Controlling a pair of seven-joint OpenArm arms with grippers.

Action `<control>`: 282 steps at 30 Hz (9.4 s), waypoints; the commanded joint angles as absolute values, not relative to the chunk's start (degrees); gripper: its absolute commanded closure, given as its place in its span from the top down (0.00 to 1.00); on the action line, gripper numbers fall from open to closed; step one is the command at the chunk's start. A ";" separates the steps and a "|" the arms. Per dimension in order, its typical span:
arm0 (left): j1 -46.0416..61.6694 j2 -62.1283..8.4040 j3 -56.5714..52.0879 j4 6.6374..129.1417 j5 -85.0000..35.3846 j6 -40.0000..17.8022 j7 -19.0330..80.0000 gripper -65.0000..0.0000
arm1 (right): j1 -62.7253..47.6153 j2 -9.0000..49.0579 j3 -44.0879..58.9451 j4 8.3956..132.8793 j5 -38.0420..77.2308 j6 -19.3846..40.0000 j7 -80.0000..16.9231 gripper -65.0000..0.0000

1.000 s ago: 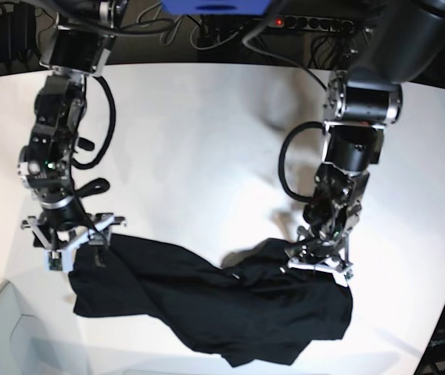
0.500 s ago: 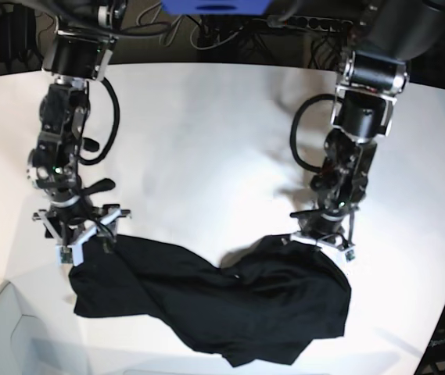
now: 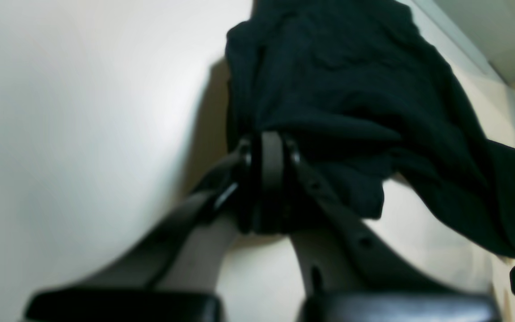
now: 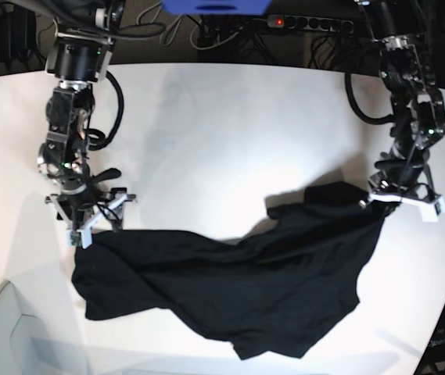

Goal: Layout the t-shirt on the table in an organized manner, then fold the t-shirt properly
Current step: 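Hold the shirt with the left gripper while the right gripper moves aside, then grasp the shirt hem with the right gripper and pull it outward, then lift the shirt with both grippers and drag it flat across the table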

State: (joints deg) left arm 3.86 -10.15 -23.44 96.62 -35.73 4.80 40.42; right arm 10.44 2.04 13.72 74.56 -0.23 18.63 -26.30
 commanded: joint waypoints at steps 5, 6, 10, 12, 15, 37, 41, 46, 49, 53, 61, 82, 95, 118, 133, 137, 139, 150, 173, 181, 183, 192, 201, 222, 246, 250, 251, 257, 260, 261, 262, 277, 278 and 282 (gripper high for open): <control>2.86 -10.86 -31.78 97.89 -35.82 4.62 41.71 0.00 | 11.82 2.42 13.85 71.96 0.22 18.77 -20.09 0.63; 2.86 -10.86 -32.84 97.89 -35.82 4.62 41.98 0.00 | 11.82 2.42 13.85 71.16 0.22 18.77 -19.30 0.63; 2.95 -10.68 -34.15 97.89 -35.65 4.62 43.38 0.00 | 11.82 2.42 13.85 69.93 0.22 18.77 -18.86 0.63; 3.03 -10.59 -34.15 97.89 -35.56 4.62 43.56 0.00 | 11.56 2.15 13.85 69.93 0.22 18.77 -18.86 0.63; 3.03 -10.42 -34.07 97.89 -35.56 4.62 43.56 0.00 | 10.77 2.07 13.76 69.93 0.31 18.77 -18.95 0.63; 4.09 -10.86 -34.15 94.81 -35.74 4.62 42.95 0.00 | 12.35 2.07 13.58 64.75 0.31 19.03 -18.95 0.44; 3.91 -10.86 -34.15 94.81 -35.65 4.62 42.86 0.00 | 11.74 1.98 13.58 64.92 0.31 19.03 -18.86 0.47; 3.74 -10.86 -34.15 94.81 -35.74 4.62 42.86 0.00 | 10.24 1.98 13.58 65.27 0.31 19.03 -18.77 0.55; 3.74 -10.68 -34.15 94.81 -35.47 4.62 42.86 0.00 | 9.98 1.98 13.58 65.54 0.31 19.12 -18.86 0.57; 3.74 -10.59 -34.15 94.81 -35.56 4.62 42.86 0.00 | 9.01 1.98 13.58 65.45 0.31 19.12 -18.77 0.57; 3.65 -10.59 -34.15 94.81 -35.47 4.62 42.86 0.00 | 9.10 1.98 13.58 65.27 0.31 22.99 -18.77 0.23; 4.09 -10.51 -34.15 101.23 -35.82 4.62 43.03 0.00 | 3.12 2.07 13.85 83.21 0.31 25.10 -19.12 0.00; 4.09 -10.42 -34.15 102.46 -35.82 4.62 43.12 0.00 | 4.70 2.07 13.58 85.23 0.31 24.92 -26.51 0.21; 4.18 -10.42 -34.15 100.88 -35.82 4.62 42.95 0.00 | 11.82 3.21 13.76 73.27 0.04 24.92 -26.07 0.57; 3.74 -10.42 -34.15 100.79 -35.38 4.62 42.95 0.00 | 16.13 3.38 13.85 68.70 0.04 24.92 -26.07 0.32; 3.74 -10.42 -34.15 99.91 -35.74 4.62 42.95 0.00 | 16.66 3.30 13.85 68.70 0.04 24.84 -26.07 0.16; 3.74 -10.42 -34.15 99.56 -35.74 4.62 42.95 0.00 | 16.75 3.30 13.85 68.88 0.04 24.84 -26.07 0.06; 3.82 -10.77 -34.15 99.65 -35.74 4.62 42.86 0.00 | 20.70 4.35 13.85 69.05 0.13 24.84 -26.07 0.00; 5.14 -10.86 -34.15 100.35 -35.82 4.62 43.47 0.00 | 52.53 6.46 13.49 41.45 0.04 24.75 -18.86 0.47; 4.88 -10.86 -34.15 100.18 -35.82 4.62 43.30 0.00 | 37.76 7.52 13.76 55.43 0.13 24.92 -22.46 0.81; 4.88 -10.86 -34.15 99.74 -35.82 4.62 43.21 0.00 | 32.13 7.34 13.58 60.18 0.13 24.92 -22.55 0.81; 4.53 -10.59 -34.15 99.65 -35.74 4.62 42.95 0.00 | 17.71 4.79 13.85 64.31 0.31 24.92 -22.02 0.81; 4.53 -10.42 -33.98 99.65 -35.74 4.62 42.95 0.00 | 13.76 1.01 13.76 65.63 0.31 24.92 -22.02 0.81; 5.05 -10.59 -34.15 100.44 -35.82 4.62 43.03 0.00 | 13.85 1.27 13.85 62.11 0.31 24.84 -22.81 0.00; -4.62 -10.24 -37.49 108.44 -35.91 4.62 43.56 0.00 | 12.62 -1.19 26.59 113.71 0.40 25.10 -39.52 0.00; -4.26 -8.84 -37.41 108.18 -36.00 4.62 43.65 0.00 | 9.98 -1.19 26.95 114.42 0.40 25.10 -39.60 0.00; -3.30 -8.75 -37.41 108.00 -35.91 4.62 43.65 0.00 | 8.84 -1.19 26.86 114.42 0.40 25.10 -39.52 0.00; 1.89 -8.57 -37.32 107.91 -35.91 4.62 43.65 0.00 | 1.01 -2.42 26.59 115.65 0.40 25.10 -39.16 0.00; 4.70 -8.66 -37.32 108.00 -35.91 4.62 43.65 0.00 | -2.86 -4.00 26.68 115.65 0.40 25.10 -39.43 0.00; 5.49 -8.66 -37.32 108.00 -35.91 4.62 43.65 0.00 | -4.35 -4.09 26.59 115.65 0.40 25.10 -39.52 0.00; 6.29 -8.66 -37.32 108.00 -35.91 4.62 43.74 0.01 | -6.29 -4.35 26.07 115.65 0.40 25.10 -39.52 0.00; 7.87 -8.75 -37.76 108.09 -36.00 3.21 61.05 0.26 | -17.89 -5.41 20.53 115.21 0.04 25.10 -39.60 0.19; 7.87 -8.66 -37.85 108.18 -36.00 1.63 61.14 0.31 | -18.33 -4.88 20.53 115.21 0.04 25.10 -39.60 0.25; 7.87 -8.66 -38.02 109.32 -36.70 -3.65 61.14 0.44 | -19.56 -4.53 21.93 115.30 0.04 24.92 -39.08 0.42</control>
